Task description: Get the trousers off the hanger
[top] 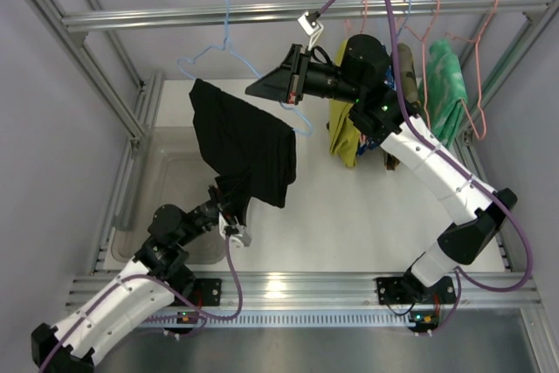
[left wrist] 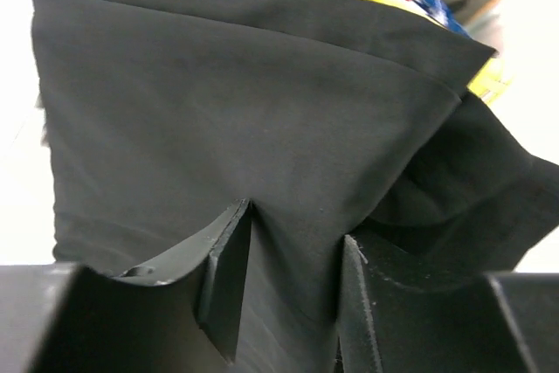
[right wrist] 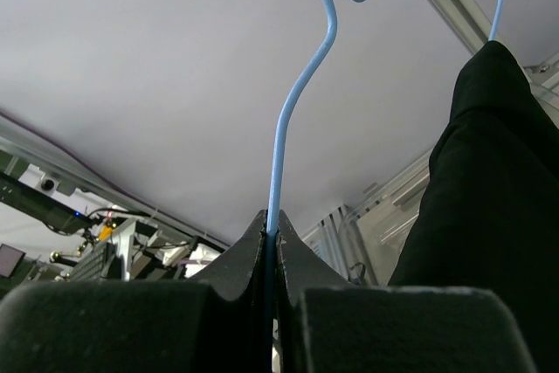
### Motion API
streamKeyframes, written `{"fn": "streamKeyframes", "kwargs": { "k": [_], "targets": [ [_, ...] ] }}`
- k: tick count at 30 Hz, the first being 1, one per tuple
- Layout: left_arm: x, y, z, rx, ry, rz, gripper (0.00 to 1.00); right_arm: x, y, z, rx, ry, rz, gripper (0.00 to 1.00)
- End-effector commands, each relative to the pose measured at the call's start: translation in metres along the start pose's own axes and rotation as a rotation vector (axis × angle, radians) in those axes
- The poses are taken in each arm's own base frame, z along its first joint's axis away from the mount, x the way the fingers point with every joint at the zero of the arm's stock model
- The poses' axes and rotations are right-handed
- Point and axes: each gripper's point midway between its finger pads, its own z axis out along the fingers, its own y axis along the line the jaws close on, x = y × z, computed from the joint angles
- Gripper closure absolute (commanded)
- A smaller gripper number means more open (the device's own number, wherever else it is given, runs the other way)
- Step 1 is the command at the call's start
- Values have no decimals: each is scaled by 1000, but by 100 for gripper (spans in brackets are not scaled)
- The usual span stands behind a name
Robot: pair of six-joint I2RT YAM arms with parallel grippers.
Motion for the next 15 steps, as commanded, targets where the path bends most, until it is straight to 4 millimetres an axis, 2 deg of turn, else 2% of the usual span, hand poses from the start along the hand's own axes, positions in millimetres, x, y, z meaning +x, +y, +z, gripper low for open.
{"fn": "streamKeyframes", "kwargs": {
  "k": [1,3,5,7,8,9,10,13,15],
  "targets": [
    [-6,4,7,-12,-34,-10,57,-31,46,-15,-108,-91,-108,100],
    [-5,8,9,-21,-34,-9,67,-30,44,-15,-104,-88,-106,100],
    [-7,12,10,-34,-39,-12,69,-27,42,-15,-99,-81,-110,100],
    [-7,12,10,-32,-40,-20,62,-25,40,-15,-95,-77,-112,100],
    [-9,13,9,-34,-43,-19,56,-25,40,-15,-96,-77,-111,100],
    [-9,11,8,-20,-40,-23,42,-26,40,-15,-98,-81,-112,100],
    [-9,9,7,-12,-41,-25,38,-27,41,-15,-99,-81,-110,100],
    [-12,-1,3,30,-50,-25,29,-28,42,-14,-104,-85,-110,100],
    [-12,-6,1,43,-54,-17,28,-29,43,-14,-106,-87,-109,100]
  ]
}}
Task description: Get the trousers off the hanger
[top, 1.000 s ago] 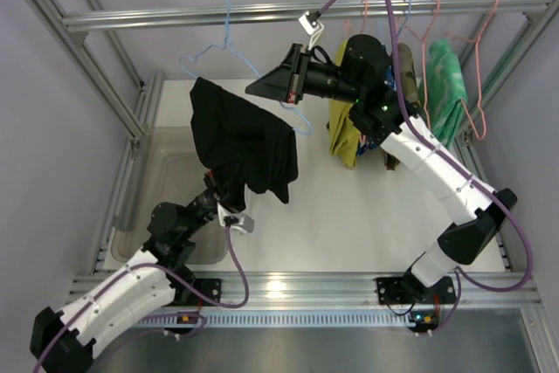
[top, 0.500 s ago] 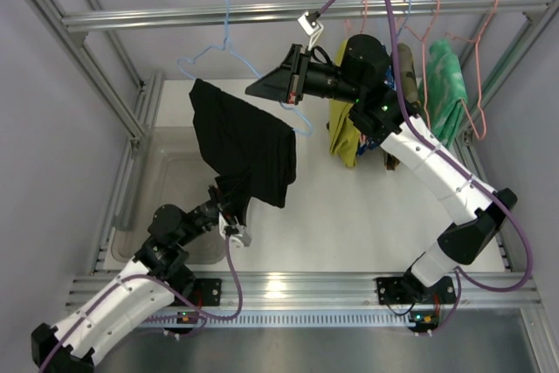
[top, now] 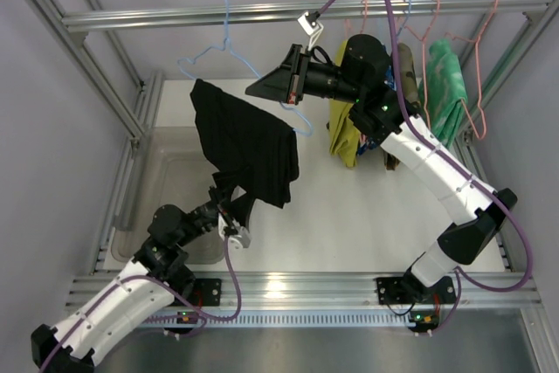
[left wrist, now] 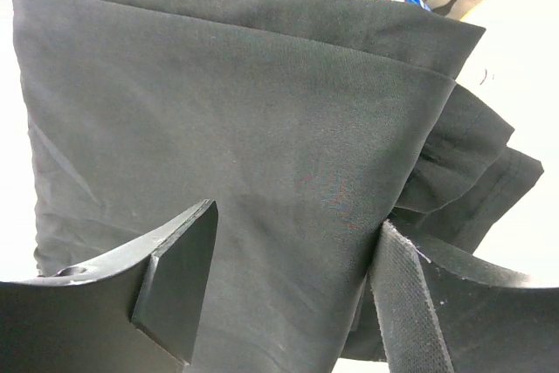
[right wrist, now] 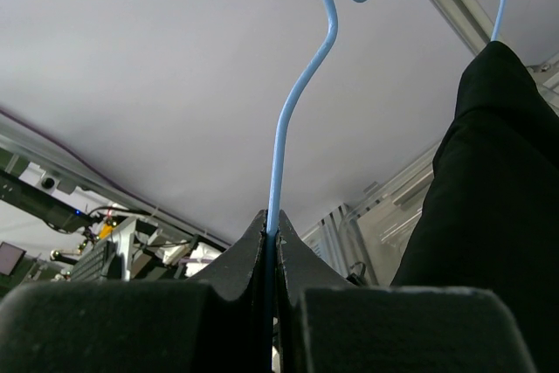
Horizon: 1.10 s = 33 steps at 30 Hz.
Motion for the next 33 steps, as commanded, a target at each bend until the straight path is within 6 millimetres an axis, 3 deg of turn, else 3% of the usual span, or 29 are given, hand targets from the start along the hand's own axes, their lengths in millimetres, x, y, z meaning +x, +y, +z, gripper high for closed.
{"fn": "streamKeyframes", "kwargs": {
  "k": [1,10,12,16,24,33],
  "targets": [
    [-14,2,-1,14,-57,23,28,-29,43,-14,-102,-91,-110,100],
    [-12,-2,3,38,-54,-1,26,-29,42,-14,-99,-91,-111,100],
    [-16,-7,2,70,-70,-1,11,-29,42,-14,-101,-92,-109,100],
    [-16,-17,1,94,-84,6,1,-31,44,-15,-103,-97,-110,100],
    [-15,13,8,-64,-97,65,1,-28,42,-16,-97,-95,-89,100],
    [-11,12,18,-96,-117,105,1,-29,39,-12,-87,-98,-49,100]
  ]
}}
